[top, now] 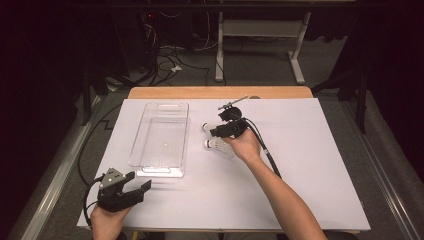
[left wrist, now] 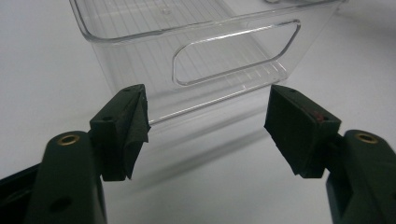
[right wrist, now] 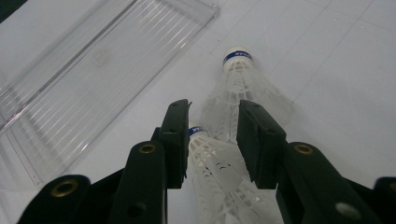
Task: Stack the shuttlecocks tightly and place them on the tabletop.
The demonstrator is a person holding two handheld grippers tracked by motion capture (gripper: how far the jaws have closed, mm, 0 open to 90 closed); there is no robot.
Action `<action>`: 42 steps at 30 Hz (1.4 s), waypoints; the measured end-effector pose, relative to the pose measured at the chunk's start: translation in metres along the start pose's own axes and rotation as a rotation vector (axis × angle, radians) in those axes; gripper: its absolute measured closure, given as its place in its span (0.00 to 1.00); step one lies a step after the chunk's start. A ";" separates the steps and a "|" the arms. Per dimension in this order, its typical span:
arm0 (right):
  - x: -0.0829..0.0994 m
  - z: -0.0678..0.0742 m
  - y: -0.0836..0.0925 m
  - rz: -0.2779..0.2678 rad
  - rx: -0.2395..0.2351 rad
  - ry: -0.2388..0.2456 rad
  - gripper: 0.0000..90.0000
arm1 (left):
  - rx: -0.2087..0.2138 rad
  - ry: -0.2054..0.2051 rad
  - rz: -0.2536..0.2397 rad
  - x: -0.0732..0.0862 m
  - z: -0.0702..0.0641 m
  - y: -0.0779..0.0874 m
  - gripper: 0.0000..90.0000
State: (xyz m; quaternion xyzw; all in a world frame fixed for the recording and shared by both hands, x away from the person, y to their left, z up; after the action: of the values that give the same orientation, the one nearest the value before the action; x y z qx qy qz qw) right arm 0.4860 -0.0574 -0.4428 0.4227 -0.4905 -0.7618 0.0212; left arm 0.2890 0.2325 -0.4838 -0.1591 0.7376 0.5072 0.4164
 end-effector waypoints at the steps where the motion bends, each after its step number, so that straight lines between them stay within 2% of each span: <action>1: 0.000 0.001 -0.001 0.001 0.001 0.003 0.72 | 0.000 0.002 -0.002 0.000 0.000 0.000 0.35; 9: -0.005 0.004 -0.003 0.006 0.004 0.004 0.72 | 0.001 0.006 -0.004 0.000 -0.001 0.000 0.35; 15: -0.006 0.007 -0.008 0.042 0.016 0.005 0.72 | 0.002 0.006 -0.002 0.000 0.000 0.001 0.35; 24: -0.007 0.006 -0.015 0.064 0.022 -0.011 0.73 | 0.004 0.002 -0.003 0.000 0.000 0.001 0.35; 42: -0.012 0.006 -0.023 0.085 0.029 -0.020 0.76 | 0.004 0.002 -0.004 0.000 0.000 0.001 0.35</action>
State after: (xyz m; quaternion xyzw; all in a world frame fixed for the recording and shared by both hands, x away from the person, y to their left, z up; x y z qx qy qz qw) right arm 0.4978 -0.0358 -0.4518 0.3941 -0.5190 -0.7573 0.0424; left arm 0.2886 0.2326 -0.4833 -0.1601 0.7387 0.5046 0.4172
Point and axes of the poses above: each handheld gripper's, and its own axes: y roughly backward along the jaws, x roughly out of its underside, z roughly to its left, the point moved 5 cm from there along -y, roughly forward along the jaws, and after that the axes turned 1 degree about y, right-handed, at the moved point
